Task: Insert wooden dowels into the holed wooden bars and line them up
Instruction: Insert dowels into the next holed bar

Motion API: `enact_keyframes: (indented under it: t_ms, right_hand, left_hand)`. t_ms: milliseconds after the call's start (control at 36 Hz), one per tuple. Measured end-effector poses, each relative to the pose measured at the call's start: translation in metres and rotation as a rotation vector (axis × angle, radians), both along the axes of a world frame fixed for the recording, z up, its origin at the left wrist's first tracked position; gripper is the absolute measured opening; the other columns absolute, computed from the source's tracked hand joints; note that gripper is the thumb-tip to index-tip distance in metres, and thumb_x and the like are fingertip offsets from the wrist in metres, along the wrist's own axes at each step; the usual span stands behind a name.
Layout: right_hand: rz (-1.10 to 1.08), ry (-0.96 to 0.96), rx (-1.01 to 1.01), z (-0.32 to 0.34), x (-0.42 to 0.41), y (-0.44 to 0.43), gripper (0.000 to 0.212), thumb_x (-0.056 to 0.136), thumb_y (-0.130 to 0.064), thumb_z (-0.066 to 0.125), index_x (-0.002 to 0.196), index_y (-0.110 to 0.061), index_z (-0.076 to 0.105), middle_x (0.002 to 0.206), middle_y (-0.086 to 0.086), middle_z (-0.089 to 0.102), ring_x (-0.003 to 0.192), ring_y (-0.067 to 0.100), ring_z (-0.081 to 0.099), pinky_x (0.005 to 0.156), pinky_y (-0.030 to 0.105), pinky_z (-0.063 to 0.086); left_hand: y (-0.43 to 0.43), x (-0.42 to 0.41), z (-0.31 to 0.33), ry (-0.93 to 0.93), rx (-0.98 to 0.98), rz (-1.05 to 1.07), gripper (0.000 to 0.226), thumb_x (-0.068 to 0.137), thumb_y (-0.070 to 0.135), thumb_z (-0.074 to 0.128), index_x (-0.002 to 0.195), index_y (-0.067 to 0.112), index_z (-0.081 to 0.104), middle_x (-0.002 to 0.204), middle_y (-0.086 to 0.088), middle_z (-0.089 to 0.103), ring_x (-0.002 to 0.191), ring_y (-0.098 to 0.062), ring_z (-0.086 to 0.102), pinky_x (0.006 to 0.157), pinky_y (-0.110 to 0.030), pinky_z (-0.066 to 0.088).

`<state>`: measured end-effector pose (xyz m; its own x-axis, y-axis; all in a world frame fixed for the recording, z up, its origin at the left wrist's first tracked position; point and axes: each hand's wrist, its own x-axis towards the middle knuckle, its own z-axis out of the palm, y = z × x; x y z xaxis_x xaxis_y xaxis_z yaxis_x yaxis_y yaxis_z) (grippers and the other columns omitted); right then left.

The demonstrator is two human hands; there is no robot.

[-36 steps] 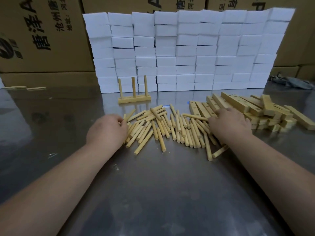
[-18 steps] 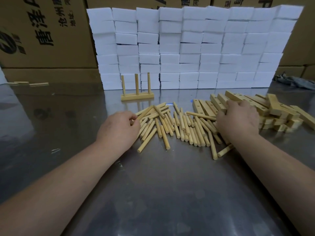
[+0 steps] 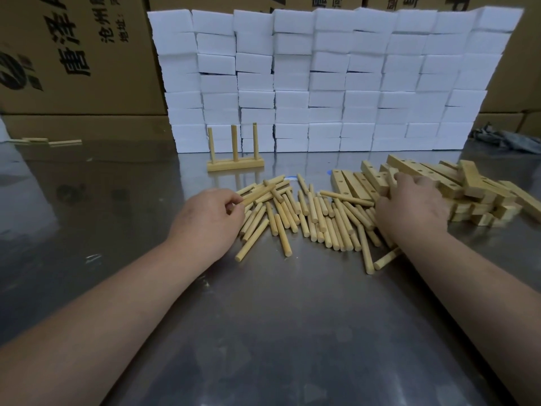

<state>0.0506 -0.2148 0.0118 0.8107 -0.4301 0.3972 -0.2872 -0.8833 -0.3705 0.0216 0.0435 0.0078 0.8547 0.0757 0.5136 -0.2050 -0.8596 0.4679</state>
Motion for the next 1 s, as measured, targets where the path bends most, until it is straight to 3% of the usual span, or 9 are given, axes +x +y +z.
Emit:
enact_keyframes:
  t_ms: [83,167,278,361,556,667,833,917,1000]
  right_hand:
    - [0.030,-0.008,0.062,0.001,-0.001,0.000,0.046,0.087,-0.008,0.049,0.133,-0.014,0.046,0.130,0.015,0.047,0.111,0.033,0.049,0.086,0.043,0.042]
    - [0.108,-0.264,0.144,0.007,-0.008,0.001,0.047,0.085,0.001,0.046,0.130,-0.013,0.052,0.123,0.013,0.053,0.102,0.029,0.054,0.077,0.037,0.044]
    - [0.322,-0.593,0.154,0.018,-0.022,0.016,0.036,0.093,-0.007,0.044,0.128,-0.011,0.049,0.121,0.006,0.052,0.095,0.011,0.045,0.078,0.026,0.036]
    - [0.485,-0.618,0.216,0.020,-0.032,0.031,0.035,0.097,-0.015,0.041,0.132,-0.014,0.044,0.110,-0.005,0.047,0.082,-0.001,0.044,0.071,0.021,0.039]
    - [0.706,-0.486,0.690,0.014,-0.049,0.054,0.039,0.099,-0.018,0.039,0.137,-0.018,0.042,0.097,-0.022,0.057,0.086,0.000,0.065,0.068,0.016,0.051]
    - [0.737,-0.400,0.948,0.017,-0.057,0.061,0.033,0.099,-0.019,0.039,0.131,-0.019,0.048,0.081,-0.010,0.068,0.077,0.005,0.069,0.070,0.023,0.057]
    - [0.821,0.024,1.708,0.022,-0.068,0.076,0.017,0.096,-0.006,0.044,0.093,0.000,0.060,0.068,0.020,0.067,0.054,0.018,0.068,0.048,0.015,0.052]
    - [0.972,0.295,1.784,0.023,-0.072,0.075,0.018,0.085,0.000,0.049,0.099,0.007,0.057,0.073,0.021,0.067,0.055,0.020,0.067,0.048,0.018,0.054]
    - [1.097,0.478,1.689,0.020,-0.077,0.074,0.046,0.069,-0.002,0.050,0.115,-0.002,0.052,0.073,0.016,0.066,0.055,0.019,0.064,0.048,0.023,0.053]
  left_hand:
    - [0.000,0.000,0.000,-0.027,0.009,-0.018,0.023,0.093,0.026,0.047,0.106,0.022,0.065,0.091,0.009,0.050,0.082,-0.009,0.044,0.069,-0.023,0.030]
    - [-0.001,0.000,0.000,-0.046,0.018,-0.043,0.024,0.094,0.026,0.045,0.109,0.021,0.063,0.095,0.008,0.050,0.084,-0.009,0.045,0.070,-0.023,0.031]
    - [-0.002,-0.002,0.003,-0.135,-0.005,-0.098,0.022,0.096,0.022,0.040,0.106,0.019,0.059,0.092,0.008,0.048,0.079,-0.008,0.044,0.066,-0.023,0.031]
    - [-0.003,-0.005,0.006,-0.219,-0.060,-0.133,0.012,0.096,0.020,0.035,0.096,0.023,0.047,0.079,0.014,0.043,0.069,-0.005,0.043,0.057,-0.014,0.032]
    - [-0.008,-0.013,0.007,-0.283,-0.218,-0.228,0.007,0.096,0.020,0.031,0.095,0.025,0.037,0.077,-0.009,0.056,0.062,-0.021,0.049,0.056,-0.042,0.040]
    - [-0.008,-0.013,0.007,-0.297,-0.298,-0.236,0.007,0.095,0.022,0.031,0.091,0.020,0.037,0.076,-0.022,0.056,0.052,-0.016,0.039,0.051,-0.038,0.034]
    - [-0.009,-0.011,0.004,-0.265,-0.312,-0.210,0.012,0.089,0.031,0.028,0.088,0.023,0.037,0.075,-0.016,0.058,0.050,-0.014,0.039,0.050,-0.041,0.035]
    - [-0.008,-0.010,0.004,-0.255,-0.309,-0.223,0.008,0.086,0.031,0.029,0.082,0.029,0.035,0.073,-0.008,0.058,0.057,-0.018,0.049,0.054,-0.038,0.038]
    - [-0.008,-0.011,0.003,-0.233,-0.254,-0.239,0.007,0.084,0.034,0.030,0.078,0.032,0.033,0.066,-0.006,0.056,0.057,-0.016,0.049,0.055,-0.031,0.038]
